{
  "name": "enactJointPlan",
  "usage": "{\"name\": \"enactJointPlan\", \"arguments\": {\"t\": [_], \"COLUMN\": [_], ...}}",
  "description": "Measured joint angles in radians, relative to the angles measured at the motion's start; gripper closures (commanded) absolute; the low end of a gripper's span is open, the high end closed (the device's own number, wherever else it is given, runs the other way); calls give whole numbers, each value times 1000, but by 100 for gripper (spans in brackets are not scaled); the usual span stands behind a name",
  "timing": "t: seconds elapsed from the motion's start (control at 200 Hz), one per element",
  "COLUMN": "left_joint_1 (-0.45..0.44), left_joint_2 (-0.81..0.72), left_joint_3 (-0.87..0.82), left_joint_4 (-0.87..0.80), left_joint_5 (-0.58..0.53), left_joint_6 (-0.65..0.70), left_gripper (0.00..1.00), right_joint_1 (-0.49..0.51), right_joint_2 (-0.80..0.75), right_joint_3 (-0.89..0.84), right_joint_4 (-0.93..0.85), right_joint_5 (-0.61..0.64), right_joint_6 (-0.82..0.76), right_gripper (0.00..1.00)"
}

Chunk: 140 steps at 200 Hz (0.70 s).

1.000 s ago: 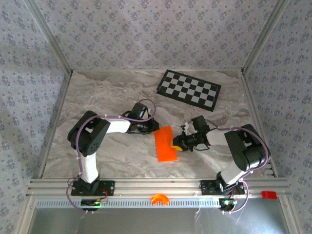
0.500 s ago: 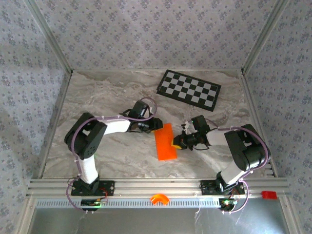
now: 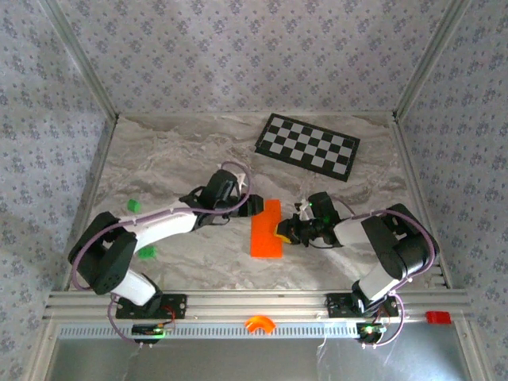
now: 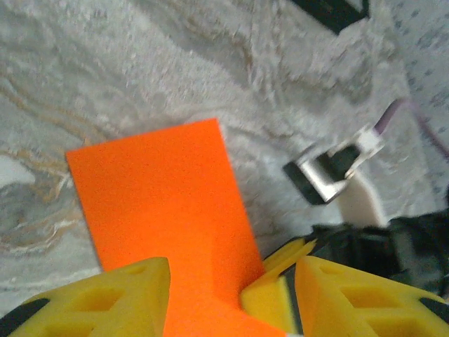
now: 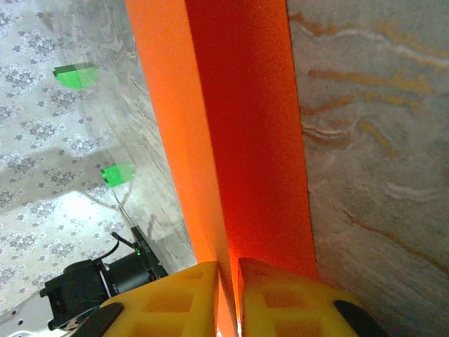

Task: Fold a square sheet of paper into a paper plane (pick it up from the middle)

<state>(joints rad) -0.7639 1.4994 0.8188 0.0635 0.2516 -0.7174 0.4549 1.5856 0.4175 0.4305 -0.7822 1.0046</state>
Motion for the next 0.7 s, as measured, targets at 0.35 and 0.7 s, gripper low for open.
{"name": "enactJointPlan", "arguments": {"t": [0.35, 0.7], "left_joint_1": [-42, -48], "left_joint_2": [-22, -40], "left_joint_3": [-67, -104], "left_joint_4": [6, 19], "left_joint_5": [-55, -58], "left_joint_6": [18, 21], "left_gripper": [47, 48], "right_joint_1": [-25, -25], "right_joint_2": [6, 23], "right_joint_3": [66, 87], "right_joint_4": [-50, -99], "right_joint_5": [-56, -71], "right_joint_6": [-60, -105], "right_gripper": [81, 91]}}
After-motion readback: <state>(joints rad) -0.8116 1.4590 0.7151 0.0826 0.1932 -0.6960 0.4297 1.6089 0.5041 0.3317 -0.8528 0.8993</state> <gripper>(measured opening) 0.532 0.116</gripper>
